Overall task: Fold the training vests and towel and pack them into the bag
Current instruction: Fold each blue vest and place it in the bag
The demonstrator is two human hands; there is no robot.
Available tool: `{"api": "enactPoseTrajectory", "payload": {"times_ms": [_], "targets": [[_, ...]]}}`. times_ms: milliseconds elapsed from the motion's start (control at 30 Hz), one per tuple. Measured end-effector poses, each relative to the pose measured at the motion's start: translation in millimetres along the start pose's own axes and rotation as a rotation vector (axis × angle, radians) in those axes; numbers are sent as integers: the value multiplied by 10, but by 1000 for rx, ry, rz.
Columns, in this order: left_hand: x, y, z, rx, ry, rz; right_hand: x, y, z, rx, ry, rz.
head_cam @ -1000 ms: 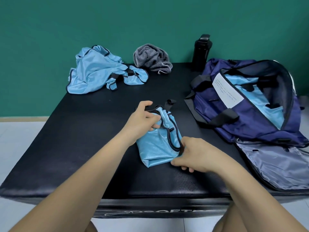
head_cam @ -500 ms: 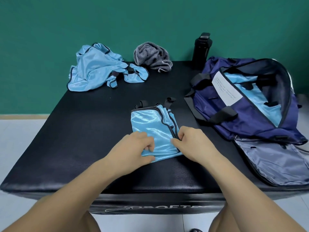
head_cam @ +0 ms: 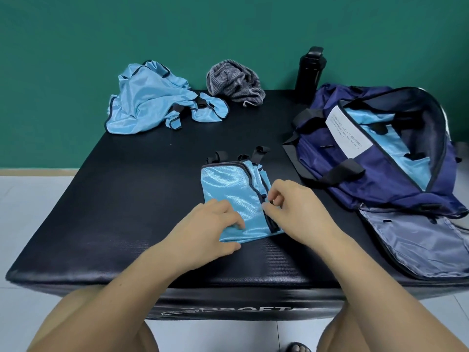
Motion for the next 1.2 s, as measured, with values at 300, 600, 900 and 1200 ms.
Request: {"api": "enactPoseTrajectory", "payload": {"times_ms": [300,600,900,1200], "targets": [[50,-110,105,18,-32,142,305,356,-178,-410,279,46],[-174,-15,72,-111,-136,-103,301,141,-51,-324,267,1],[-367,183,-84,-265,-167,-620,30,-9,110,-81,34,469],[-171,338,-10,-490,-262,-888,0,-109,174,62,-120,489]]}}
Point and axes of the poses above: each hand's wrist, its own z-axis towards the middle knuckle, its own x-axis out of the palm, y = z × x, the point moved 7 cm from there along z, towards the middle knuckle, and after that the axes turned 4 degrees about x, right-handed, at the moved point
